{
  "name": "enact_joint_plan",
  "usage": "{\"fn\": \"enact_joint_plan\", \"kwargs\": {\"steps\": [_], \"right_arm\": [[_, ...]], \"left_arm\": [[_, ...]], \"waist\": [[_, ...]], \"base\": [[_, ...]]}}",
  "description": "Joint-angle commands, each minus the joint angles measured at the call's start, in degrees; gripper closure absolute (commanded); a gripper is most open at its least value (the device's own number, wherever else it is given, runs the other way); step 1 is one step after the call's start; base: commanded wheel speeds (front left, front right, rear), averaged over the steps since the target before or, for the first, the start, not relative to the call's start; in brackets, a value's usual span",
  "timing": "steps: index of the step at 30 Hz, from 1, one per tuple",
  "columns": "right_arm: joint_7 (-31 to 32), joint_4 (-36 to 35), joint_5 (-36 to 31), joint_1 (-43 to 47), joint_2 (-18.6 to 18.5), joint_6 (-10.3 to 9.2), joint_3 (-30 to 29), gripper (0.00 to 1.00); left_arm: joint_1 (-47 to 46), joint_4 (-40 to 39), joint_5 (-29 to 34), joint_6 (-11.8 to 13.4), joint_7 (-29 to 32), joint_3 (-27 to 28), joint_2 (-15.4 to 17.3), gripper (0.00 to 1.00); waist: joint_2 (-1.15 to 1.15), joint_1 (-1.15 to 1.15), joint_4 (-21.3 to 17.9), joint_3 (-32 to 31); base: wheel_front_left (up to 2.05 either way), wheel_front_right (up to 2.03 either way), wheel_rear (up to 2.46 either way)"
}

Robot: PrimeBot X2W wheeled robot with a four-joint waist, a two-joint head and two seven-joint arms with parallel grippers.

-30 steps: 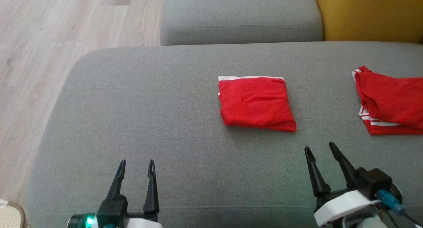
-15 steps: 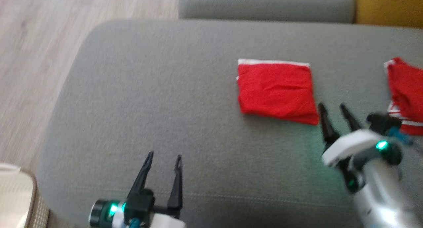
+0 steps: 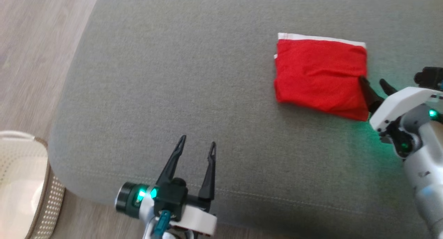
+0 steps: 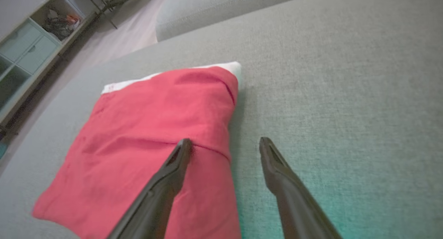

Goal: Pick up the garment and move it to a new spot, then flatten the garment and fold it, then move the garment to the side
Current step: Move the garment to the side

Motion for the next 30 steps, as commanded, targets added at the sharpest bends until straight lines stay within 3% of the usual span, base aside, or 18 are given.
{"fn": "enact_joint_plan", "kwargs": {"steps": [1, 6, 8, 9, 12, 20, 30], "right_arm": [[0.2, -1.18, 1.12, -1.8, -1.34, -0.01, 1.83, 0.0], [0.45, -0.71, 4.78, -2.5, -2.63, -0.01, 3.96, 0.01], [0.38, -0.46, 6.1, -2.77, -3.24, -0.01, 5.14, 0.16], [0.24, -0.28, 6.66, -2.91, -3.55, -0.01, 5.69, 0.42], [0.09, 0.44, 8.35, -3.34, -4.19, -0.01, 7.18, 1.0], [-3.56, 0.0, 9.22, -5.04, -7.81, -0.01, 12.1, 1.0], [-4.31, -2.44, 8.78, -8.67, -17.79, -0.01, 17.03, 1.0]], "left_arm": [[-2.3, -1.5, -0.39, 0.48, -0.3, 0.97, -0.46, 0.0], [-3.43, -0.91, -0.59, 0.99, -0.3, -0.31, -0.46, 0.0], [-3.82, -0.66, -0.7, 1.16, -0.3, -0.8, -0.46, 0.0], [-4.01, -0.57, -0.76, 1.25, -0.3, -1.02, -0.46, 0.0], [-4.43, -0.31, -0.89, 1.47, -0.3, -1.53, -0.46, 0.0], [-4.66, -0.19, -1.09, 1.88, -0.3, -1.55, -0.46, 0.0], [-5.88, -0.07, -0.83, 1.89, -0.3, -1.35, -0.46, 0.0]], "waist": [[0.0, 0.0, 0.84, 0.93], [0.0, 0.0, 1.25, 1.65], [0.0, 0.0, 1.42, 1.94], [0.0, 0.0, 1.52, 2.06], [0.0, 0.0, 1.67, 2.24], [0.0, 0.0, -1.22, 2.37], [0.0, 0.0, -8.53, 3.92]], "base": [[0.0, 0.0, 0.0], [0.0, 0.0, 0.0], [0.0, 0.0, 0.0], [0.0, 0.0, 0.0], [0.0, 0.0, 0.0], [0.0, 0.0, 0.0], [0.0, 0.0, 0.0]]}}
